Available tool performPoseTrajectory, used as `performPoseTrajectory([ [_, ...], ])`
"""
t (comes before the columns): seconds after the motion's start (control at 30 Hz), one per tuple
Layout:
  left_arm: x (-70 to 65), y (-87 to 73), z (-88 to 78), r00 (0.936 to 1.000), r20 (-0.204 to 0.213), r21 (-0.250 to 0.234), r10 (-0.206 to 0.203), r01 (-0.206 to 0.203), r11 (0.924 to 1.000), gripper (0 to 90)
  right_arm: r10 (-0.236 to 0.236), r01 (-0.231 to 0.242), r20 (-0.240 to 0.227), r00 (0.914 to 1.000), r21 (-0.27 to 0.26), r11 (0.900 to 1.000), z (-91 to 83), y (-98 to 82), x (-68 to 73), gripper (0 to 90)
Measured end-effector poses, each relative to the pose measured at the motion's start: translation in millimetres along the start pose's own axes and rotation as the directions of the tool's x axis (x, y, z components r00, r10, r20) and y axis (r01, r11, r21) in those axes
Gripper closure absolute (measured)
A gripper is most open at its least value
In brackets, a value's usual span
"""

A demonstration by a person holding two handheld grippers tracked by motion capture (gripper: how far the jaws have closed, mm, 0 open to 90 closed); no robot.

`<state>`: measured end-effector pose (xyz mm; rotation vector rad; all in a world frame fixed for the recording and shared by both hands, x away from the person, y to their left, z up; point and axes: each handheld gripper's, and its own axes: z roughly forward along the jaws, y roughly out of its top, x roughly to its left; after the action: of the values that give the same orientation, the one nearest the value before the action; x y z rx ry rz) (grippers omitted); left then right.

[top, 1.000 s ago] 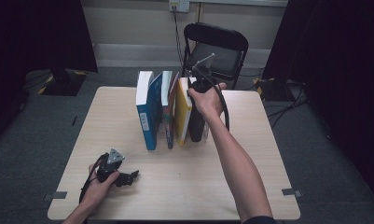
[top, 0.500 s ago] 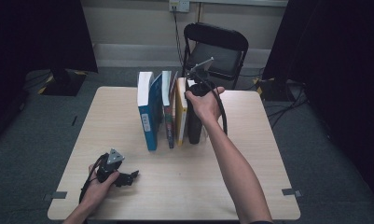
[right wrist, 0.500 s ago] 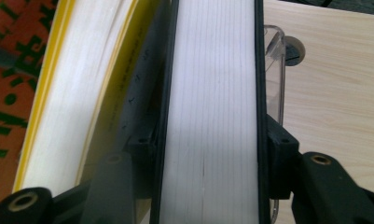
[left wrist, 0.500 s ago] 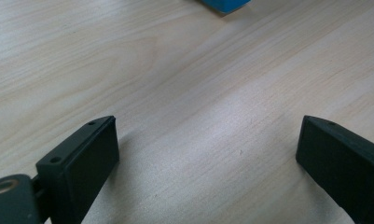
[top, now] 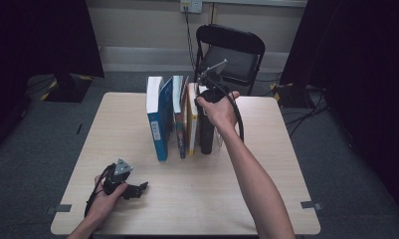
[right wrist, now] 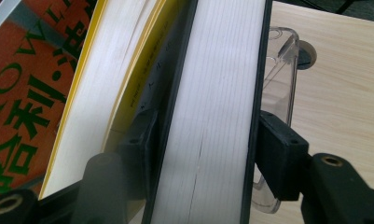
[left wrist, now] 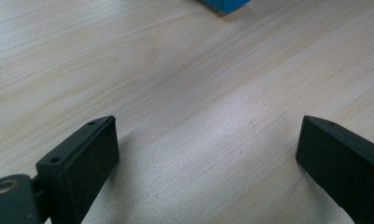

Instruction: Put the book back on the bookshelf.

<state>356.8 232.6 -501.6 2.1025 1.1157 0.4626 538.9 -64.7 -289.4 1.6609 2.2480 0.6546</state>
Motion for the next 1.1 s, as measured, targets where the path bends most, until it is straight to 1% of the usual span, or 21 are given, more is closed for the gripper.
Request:
performPoseTrajectory([
  [0.13, 0.0, 0.0, 0.1, 1.0, -0.001, -0.001, 0.001, -0.001, 1.0, 5.6, -0.003, 0.002, -0.02, 0.9998, -0.023, 1.0, 0.1, -3.4, -3.0, 43.9],
  [0.23, 0.0, 0.0, 0.1, 1.0, -0.001, -0.001, 0.001, -0.001, 1.0, 5.5, 0.004, -0.005, -0.023, 0.9997, -0.014, 1.0, 0.3, -2.6, -3.4, 44.2],
  [0.3, 0.0, 0.0, 0.1, 1.0, -0.001, -0.001, 0.0, 0.0, 1.0, 5.6, 0.01, -0.01, -0.012, 0.9999, -0.008, 1.0, 0.6, -1.6, -2.2, 45.3],
  [0.37, 0.0, 0.0, 0.1, 1.0, -0.001, -0.001, 0.0, 0.0, 1.0, 5.6, 0.011, -0.011, 0.012, 0.9999, -0.001, 1.0, 0.1, -0.6, -0.4, 48.7],
  [0.4, 0.0, 0.0, 0.1, 1.0, -0.001, -0.001, 0.0, 0.0, 1.0, 5.5, 0.014, -0.013, 0.041, 0.9991, -0.009, 1.0, -0.7, -0.1, 1.2, 50.8],
  [0.43, 0.0, 0.0, 0.1, 1.0, -0.001, -0.001, 0.0, 0.0, 1.0, 5.6, 0.015, -0.015, 0.06, 0.9981, -0.012, 1.0, -1.7, 0.4, 2.3, 52.6],
  [0.47, 0.0, 0.0, 0.1, 1.0, -0.001, -0.001, 0.0, 0.0, 1.0, 5.5, 0.013, -0.011, 0.084, 0.9964, -0.026, 1.0, -2.8, 1.0, 1.9, 53.6],
  [0.53, 0.0, 0.0, 0.1, 1.0, -0.001, -0.001, 0.0, 0.0, 1.0, 5.6, 0.02, -0.017, 0.079, 0.9967, -0.032, 0.999, -2.9, 1.3, -0.2, 54.0],
  [0.77, 0.1, 0.1, -0.2, 1.0, 0.0, 0.003, 0.0, 0.0, 1.0, 5.6, 0.028, -0.024, 0.086, 0.9959, -0.041, 0.999, -3.1, 4.4, 1.2, 54.5],
  [0.83, -0.5, -0.2, -0.1, 1.0, -0.001, -0.004, -0.008, 0.008, 1.0, 5.6, 0.038, -0.033, 0.084, 0.9957, -0.061, 0.998, -4.7, 7.4, 0.6, 54.6],
  [0.9, -0.5, -0.4, -0.2, 1.0, -0.001, -0.005, -0.007, 0.007, 1.0, 5.6, 0.043, -0.037, 0.082, 0.9957, -0.069, 0.997, -5.7, 8.4, 0.2, 54.6],
  [0.93, -0.5, -0.4, -0.2, 1.0, -0.001, -0.005, -0.007, 0.007, 1.0, 5.6, 0.048, -0.041, 0.084, 0.9953, -0.085, 0.996, -6.0, 8.6, -1.3, 54.6],
  [1.0, -0.3, -0.5, -0.4, 1.0, -0.001, -0.004, -0.004, 0.004, 1.0, 5.6, 0.04, -0.032, 0.08, 0.996, -0.1, 0.995, -5.3, 8.8, -2.7, 54.7],
  [1.03, -0.3, -0.6, -0.5, 1.0, -0.001, -0.004, -0.004, 0.004, 1.0, 5.6, 0.054, -0.043, 0.086, 0.9949, -0.125, 0.991, -4.8, 7.4, -2.9, 54.7],
  [1.07, -0.2, -0.6, -0.6, 1.0, -0.001, -0.004, -0.004, 0.004, 1.0, 5.5, 0.057, -0.043, 0.09, 0.9943, -0.154, 0.987, -4.3, 6.2, -2.8, 54.7],
  [1.1, -0.4, -0.7, -0.5, 1.0, -0.001, -0.004, -0.005, 0.005, 1.0, 5.6, 0.054, -0.039, 0.087, 0.9947, -0.166, 0.985, -3.7, 5.6, -2.3, 54.7],
])
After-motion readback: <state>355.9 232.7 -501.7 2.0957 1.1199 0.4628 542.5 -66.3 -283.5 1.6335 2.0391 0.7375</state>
